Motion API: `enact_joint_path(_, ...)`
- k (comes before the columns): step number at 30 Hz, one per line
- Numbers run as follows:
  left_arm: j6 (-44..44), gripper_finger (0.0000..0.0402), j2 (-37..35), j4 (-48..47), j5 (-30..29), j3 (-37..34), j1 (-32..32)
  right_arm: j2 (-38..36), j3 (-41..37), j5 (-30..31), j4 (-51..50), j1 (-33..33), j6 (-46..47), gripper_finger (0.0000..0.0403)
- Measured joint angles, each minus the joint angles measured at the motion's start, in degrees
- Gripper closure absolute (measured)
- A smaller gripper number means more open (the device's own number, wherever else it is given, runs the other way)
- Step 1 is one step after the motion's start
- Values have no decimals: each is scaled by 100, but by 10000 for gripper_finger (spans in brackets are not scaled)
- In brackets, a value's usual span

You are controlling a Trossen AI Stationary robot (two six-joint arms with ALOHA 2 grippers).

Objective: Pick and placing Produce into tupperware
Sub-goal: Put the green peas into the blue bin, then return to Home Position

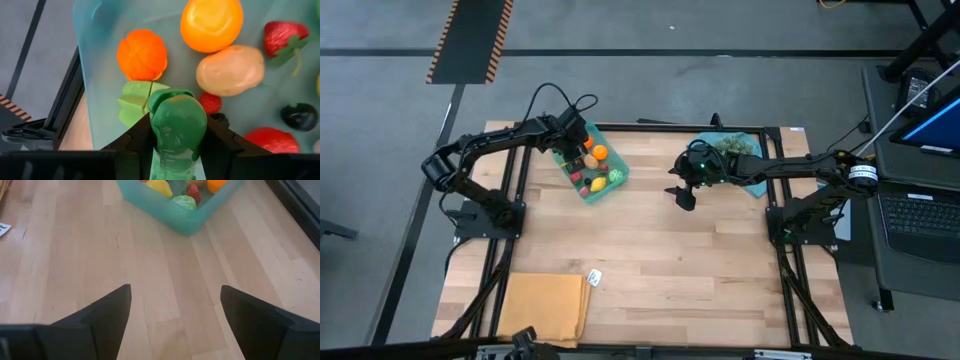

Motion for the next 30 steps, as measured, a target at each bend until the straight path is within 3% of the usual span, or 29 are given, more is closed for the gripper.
enact_joint_path(15, 395, 285, 333, 54, -1, -1, 146, 4, 0, -2, 0, 0, -7, 96)
enact_joint_path(23, 381, 232, 333, 77, -1, -1, 145, 4, 0, -2, -4, 2, -7, 96)
enact_joint_path(30, 384, 219, 299, 75, -1, -1, 145, 4, -2, -2, -9, 2, -7, 96)
